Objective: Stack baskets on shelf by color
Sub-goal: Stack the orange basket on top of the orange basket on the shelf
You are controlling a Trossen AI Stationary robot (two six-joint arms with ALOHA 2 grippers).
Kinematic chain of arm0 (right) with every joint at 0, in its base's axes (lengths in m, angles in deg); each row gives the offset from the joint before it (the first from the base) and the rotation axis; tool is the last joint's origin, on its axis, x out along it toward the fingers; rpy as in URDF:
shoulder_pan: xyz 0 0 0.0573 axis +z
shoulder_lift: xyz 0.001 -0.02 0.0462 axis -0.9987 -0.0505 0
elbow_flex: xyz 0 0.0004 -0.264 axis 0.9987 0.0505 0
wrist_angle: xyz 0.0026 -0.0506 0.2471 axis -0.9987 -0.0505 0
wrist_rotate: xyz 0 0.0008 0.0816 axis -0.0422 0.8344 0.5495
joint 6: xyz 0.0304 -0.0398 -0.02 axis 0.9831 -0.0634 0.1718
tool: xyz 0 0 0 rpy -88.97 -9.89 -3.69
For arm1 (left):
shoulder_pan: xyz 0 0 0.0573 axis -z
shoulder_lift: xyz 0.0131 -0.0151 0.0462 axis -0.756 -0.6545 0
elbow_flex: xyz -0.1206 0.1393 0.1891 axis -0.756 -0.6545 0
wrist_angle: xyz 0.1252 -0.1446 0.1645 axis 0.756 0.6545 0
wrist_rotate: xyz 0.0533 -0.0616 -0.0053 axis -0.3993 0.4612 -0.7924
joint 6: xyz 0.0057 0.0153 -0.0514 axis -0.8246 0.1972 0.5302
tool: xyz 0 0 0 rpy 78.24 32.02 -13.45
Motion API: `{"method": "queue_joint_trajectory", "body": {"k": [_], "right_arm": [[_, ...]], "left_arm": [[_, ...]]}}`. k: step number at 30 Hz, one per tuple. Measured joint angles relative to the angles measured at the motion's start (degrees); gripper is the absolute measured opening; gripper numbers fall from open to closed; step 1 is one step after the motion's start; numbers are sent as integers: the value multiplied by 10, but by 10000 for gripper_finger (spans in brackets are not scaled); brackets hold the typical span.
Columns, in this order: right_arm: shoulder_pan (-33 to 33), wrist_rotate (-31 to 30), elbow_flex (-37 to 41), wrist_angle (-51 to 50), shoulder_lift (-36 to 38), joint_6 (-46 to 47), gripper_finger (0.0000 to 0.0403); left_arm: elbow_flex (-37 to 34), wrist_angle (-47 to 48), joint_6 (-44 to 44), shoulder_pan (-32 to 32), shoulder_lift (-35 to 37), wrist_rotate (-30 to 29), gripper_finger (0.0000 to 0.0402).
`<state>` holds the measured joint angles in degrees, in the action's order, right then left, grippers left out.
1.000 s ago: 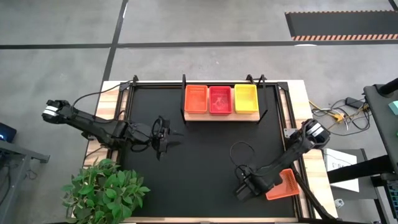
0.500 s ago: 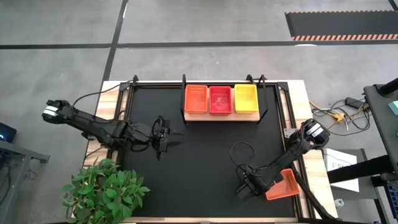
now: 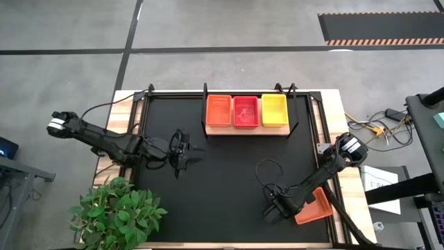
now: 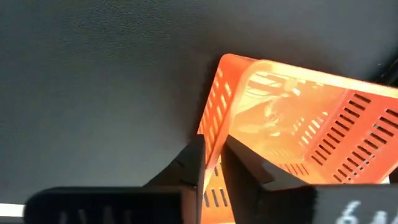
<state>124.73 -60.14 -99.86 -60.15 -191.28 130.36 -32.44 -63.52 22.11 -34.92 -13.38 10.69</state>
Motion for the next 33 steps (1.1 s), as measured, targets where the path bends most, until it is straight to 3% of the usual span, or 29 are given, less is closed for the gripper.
{"method": "queue_joint_trajectory", "body": {"k": [6, 17, 24, 33], "right_arm": [[0, 0, 0, 3, 0, -1, 13], [-5, -2, 0, 21, 7, -50, 10], [-8, -61, 0, 51, 8, -207, 9], [-8, -67, 0, 59, 8, -360, 9]], "left_arm": [[0, 0, 0, 0, 0, 0, 160], [0, 0, -1, 0, 0, 0, 160], [0, -1, -1, 0, 0, 0, 160], [-1, -1, 0, 0, 0, 0, 160]]}}
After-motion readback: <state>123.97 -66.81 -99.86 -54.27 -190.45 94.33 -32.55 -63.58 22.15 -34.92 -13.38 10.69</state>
